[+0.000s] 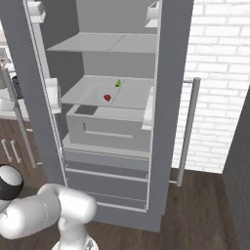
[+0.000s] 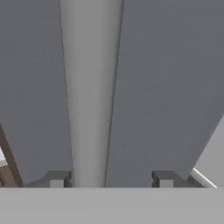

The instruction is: Take the strawberry from the fridge and place it on top of the pancake, located on the dining counter.

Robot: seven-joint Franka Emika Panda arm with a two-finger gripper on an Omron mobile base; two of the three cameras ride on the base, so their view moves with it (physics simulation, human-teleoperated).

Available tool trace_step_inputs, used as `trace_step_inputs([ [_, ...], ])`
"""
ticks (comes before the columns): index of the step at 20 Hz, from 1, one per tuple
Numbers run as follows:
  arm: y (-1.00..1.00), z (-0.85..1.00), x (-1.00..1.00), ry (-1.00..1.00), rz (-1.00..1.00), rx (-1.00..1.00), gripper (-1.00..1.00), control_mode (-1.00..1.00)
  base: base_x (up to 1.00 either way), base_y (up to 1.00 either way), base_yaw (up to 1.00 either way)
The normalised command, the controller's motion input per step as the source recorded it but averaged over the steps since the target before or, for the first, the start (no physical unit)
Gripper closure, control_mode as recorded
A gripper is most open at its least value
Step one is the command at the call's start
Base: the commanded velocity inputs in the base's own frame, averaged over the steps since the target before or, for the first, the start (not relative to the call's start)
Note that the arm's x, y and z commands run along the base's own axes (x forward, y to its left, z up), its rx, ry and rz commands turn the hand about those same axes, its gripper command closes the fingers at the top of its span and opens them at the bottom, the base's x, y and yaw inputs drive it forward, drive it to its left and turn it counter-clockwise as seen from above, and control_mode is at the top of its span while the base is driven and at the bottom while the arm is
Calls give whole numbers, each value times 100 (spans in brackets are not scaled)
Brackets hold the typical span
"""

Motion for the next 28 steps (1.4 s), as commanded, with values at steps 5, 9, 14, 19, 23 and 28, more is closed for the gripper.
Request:
trace_step_inputs([
  [5,35,-1,0,-1,-15,0,-100,-100,0,0,0],
  [9,13,-8,1,-19,-13,3,-100,-100,0,0,0],
  [14,8,0,-15,0,-17,1,-100,-100,0,0,0],
  [19,0,0,-42,0,-13,1,-100,-100,0,0,0],
  [23,0,0,-33,0,-5,0,-100,-100,0,0,0],
  [28,-30,0,-87,0,7,6,-100,-100,0,0,0],
])
